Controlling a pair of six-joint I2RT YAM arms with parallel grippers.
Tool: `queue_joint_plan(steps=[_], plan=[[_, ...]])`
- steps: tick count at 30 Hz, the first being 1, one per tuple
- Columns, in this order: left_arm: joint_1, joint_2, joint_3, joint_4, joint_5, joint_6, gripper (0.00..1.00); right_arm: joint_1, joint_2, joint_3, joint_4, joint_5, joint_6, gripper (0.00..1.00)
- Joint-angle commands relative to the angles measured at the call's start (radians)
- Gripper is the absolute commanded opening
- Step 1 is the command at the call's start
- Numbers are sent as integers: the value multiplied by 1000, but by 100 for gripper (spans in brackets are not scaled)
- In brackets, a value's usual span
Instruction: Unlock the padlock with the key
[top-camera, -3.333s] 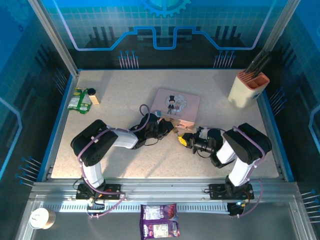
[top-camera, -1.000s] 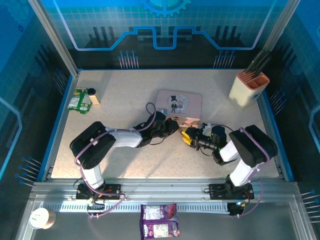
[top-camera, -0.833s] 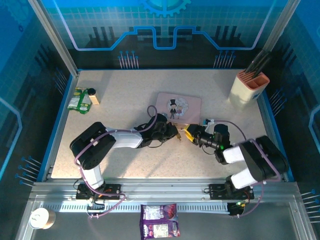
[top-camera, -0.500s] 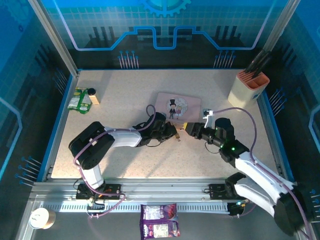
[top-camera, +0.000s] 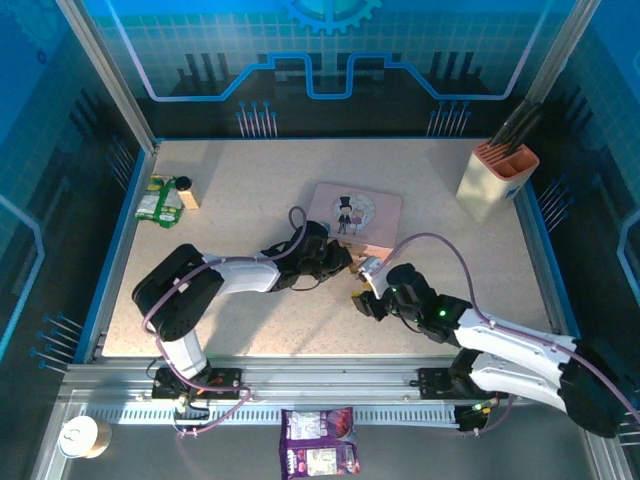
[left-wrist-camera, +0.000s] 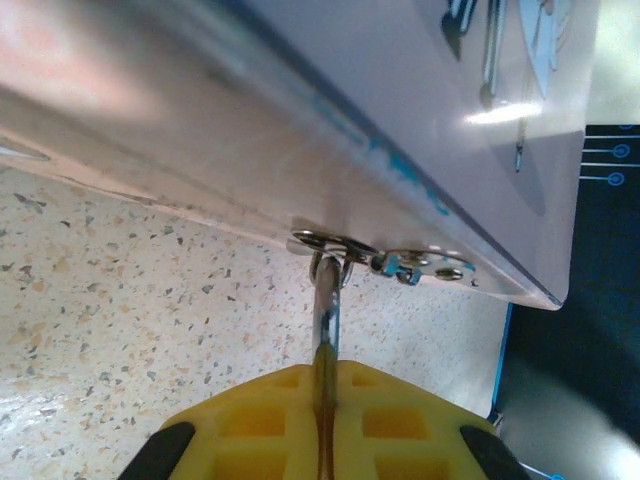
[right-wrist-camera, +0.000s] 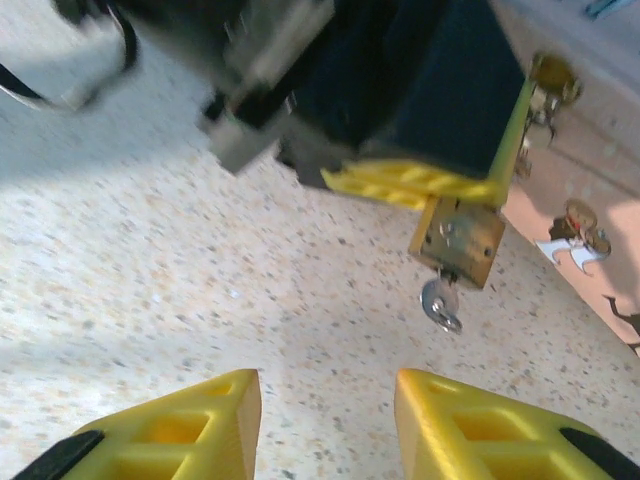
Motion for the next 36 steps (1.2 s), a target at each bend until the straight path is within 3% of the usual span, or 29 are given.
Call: queue_joint_plan(steps=[1,12,26,36], plan=[[5,-57,-3,78,27,-22,0,37,72,21,36,142,-78,36],[6,-65,-3,71,36,-21,0,59,193,41,149,274,-90,32],[4,-68,-11,77,42,-27,0,22,295,101,173,222,-75,22],[0,-71,-18,80,43,-32,0,10,322,99,244,265,-58,18]])
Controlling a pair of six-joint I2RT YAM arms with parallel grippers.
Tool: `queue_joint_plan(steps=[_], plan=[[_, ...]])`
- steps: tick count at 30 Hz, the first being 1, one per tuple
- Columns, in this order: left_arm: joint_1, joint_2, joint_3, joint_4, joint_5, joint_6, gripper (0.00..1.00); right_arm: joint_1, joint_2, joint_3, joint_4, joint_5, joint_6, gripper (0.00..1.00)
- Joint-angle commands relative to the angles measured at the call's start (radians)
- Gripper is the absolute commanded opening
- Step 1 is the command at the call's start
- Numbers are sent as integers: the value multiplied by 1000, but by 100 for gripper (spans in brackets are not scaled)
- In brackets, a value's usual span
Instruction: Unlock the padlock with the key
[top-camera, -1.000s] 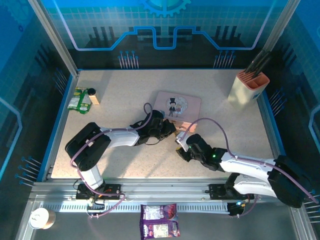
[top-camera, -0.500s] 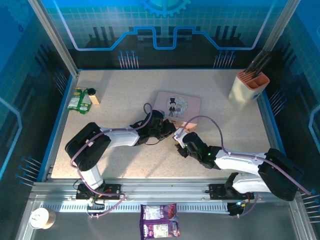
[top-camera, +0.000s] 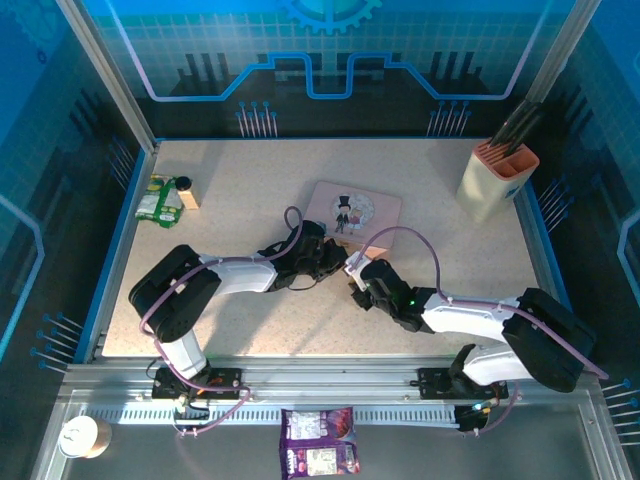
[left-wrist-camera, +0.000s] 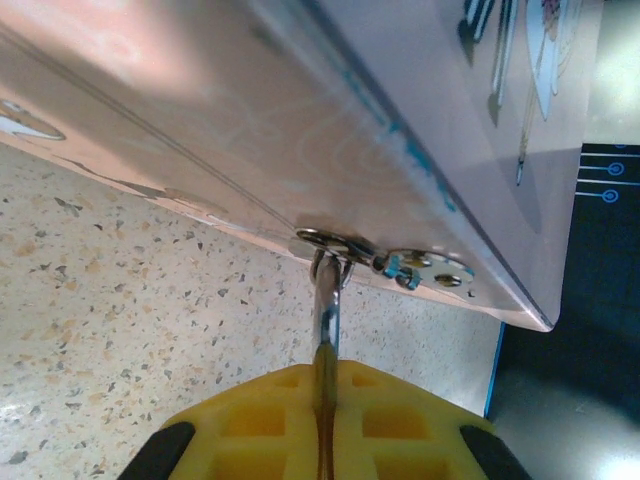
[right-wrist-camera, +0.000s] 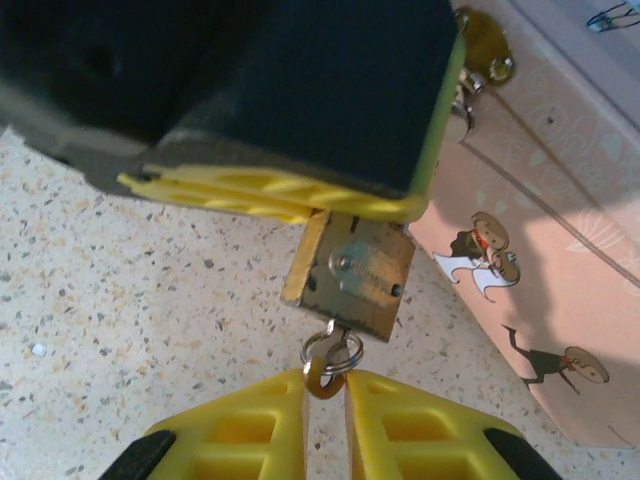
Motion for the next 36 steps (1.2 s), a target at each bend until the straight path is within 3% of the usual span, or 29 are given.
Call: queue_joint_plan(steps=[1,5,15,27,33,36], plan=[[-12,-58,2,76,50,-4,0,-14,16,26,73,17,15,18],[-19,-57,5,75,50,-5,0,-16,44,44,77,20,13,21],[-22,-63,-2,73,46,-5,0,-51,33,51,81,-1,71,8],[-21,-77,-20,59,27,22,0,-83,45,105,-12,-196,256,0],[-6,-53,-23,63,35,31,0,-117,60,123,-34,-341,451,0],[7,-43,-29,58,36,35,6,-136,87,104,11,-424,586,0]])
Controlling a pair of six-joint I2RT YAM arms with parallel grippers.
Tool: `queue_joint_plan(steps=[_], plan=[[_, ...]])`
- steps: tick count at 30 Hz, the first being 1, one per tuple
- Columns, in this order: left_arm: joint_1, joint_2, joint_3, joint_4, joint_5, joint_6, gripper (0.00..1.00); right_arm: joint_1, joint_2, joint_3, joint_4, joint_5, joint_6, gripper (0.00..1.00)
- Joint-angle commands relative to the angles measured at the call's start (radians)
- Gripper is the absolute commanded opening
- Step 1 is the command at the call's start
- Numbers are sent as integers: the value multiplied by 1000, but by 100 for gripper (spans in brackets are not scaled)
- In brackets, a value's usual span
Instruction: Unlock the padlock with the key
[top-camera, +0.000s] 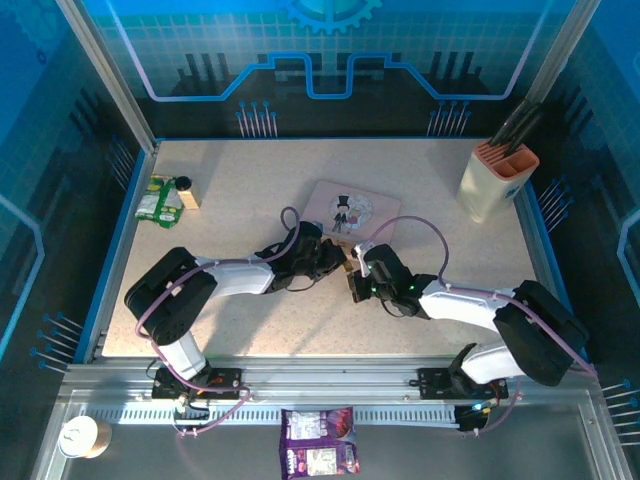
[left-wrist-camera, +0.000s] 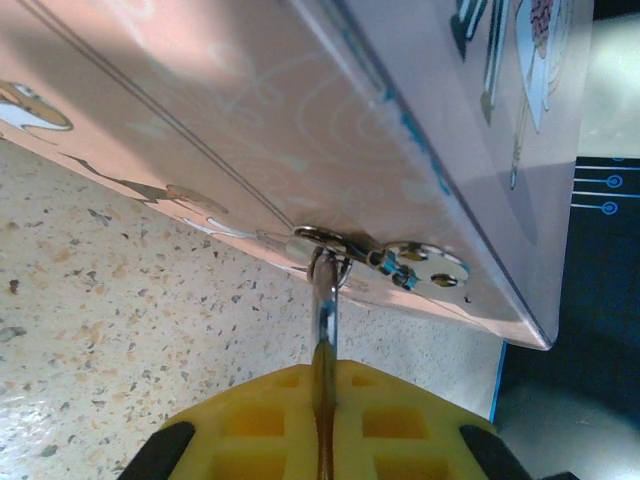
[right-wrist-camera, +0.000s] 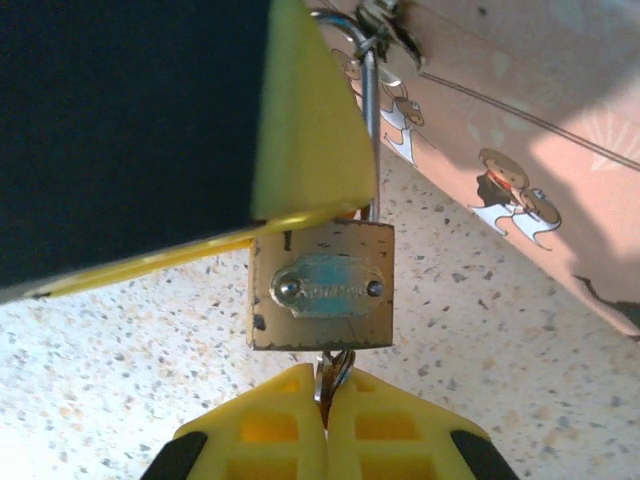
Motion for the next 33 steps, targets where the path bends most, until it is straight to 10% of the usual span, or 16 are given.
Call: queue_joint_plan(steps=[1,9,23,33], plan=[[5,-18,-6,53,64,32,10,-18,33,19,86,-152,206,0],[26,-15,-32,13,45,55,36,-36,97,-65,260,-232,398,0],[81,-65,-97,-41,2,107,52,-93,110,-161,383,-239,534,1],[140,-153,-106,-99,3,208,58,-125,116,-142,377,-308,499,26]])
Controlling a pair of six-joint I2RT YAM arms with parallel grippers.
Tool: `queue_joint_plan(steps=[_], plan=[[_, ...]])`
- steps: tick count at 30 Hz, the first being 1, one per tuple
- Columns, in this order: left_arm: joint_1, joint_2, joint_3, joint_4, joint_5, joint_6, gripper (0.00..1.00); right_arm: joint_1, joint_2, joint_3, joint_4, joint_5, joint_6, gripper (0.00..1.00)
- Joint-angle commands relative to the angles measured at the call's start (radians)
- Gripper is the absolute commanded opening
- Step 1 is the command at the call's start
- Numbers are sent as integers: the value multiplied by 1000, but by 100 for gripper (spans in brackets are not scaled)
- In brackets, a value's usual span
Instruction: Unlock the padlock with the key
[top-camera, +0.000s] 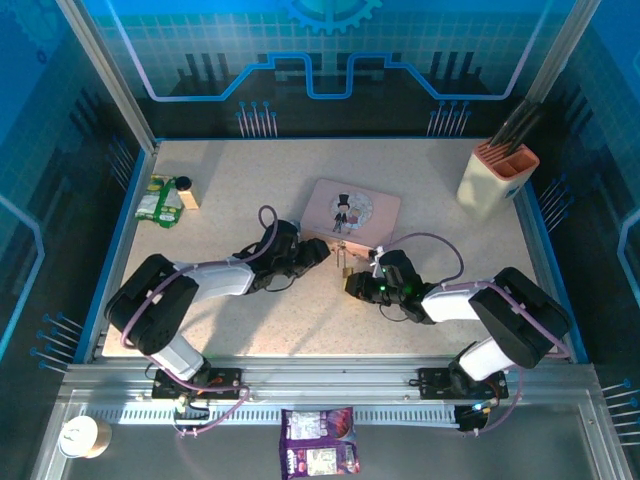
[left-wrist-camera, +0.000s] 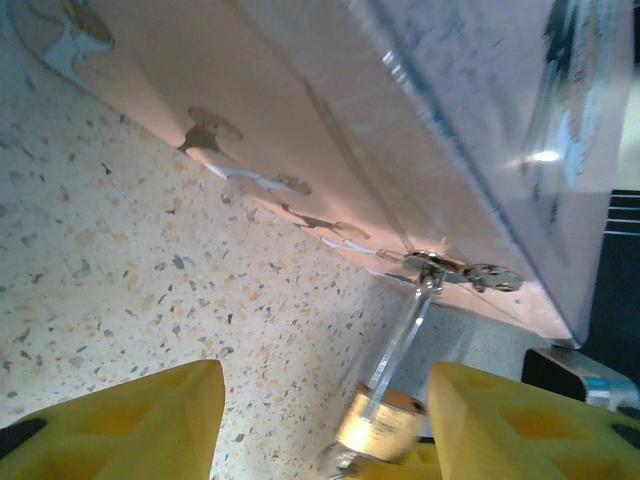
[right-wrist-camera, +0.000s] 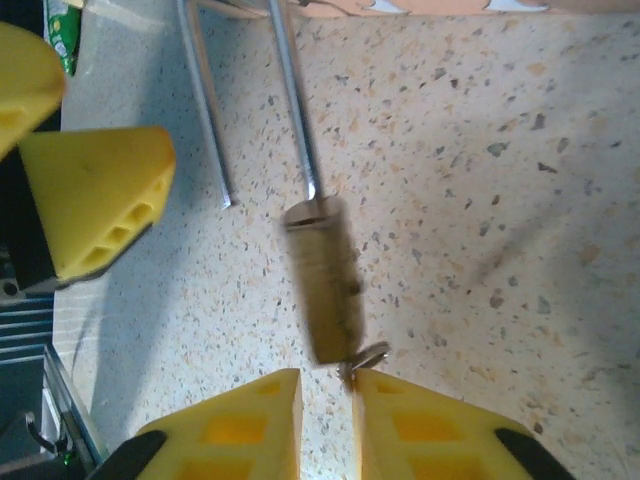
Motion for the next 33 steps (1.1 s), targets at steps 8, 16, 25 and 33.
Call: queue_joint_plan(steps=[8,16,25,33], plan=[[71,-105,118,-286,-92,310,66,-57,-140,27,-194,26,-73,40],[157,-19,275,-376,-77,501,70,-79,-259,89,-322,67,-171,44],[170,163,428,-410,-16,573,70,-113,-74,213,-276,-7,-190,48],[156,234,431,-408,-24,552,67,-186,36,271,-279,-20,-235,52]])
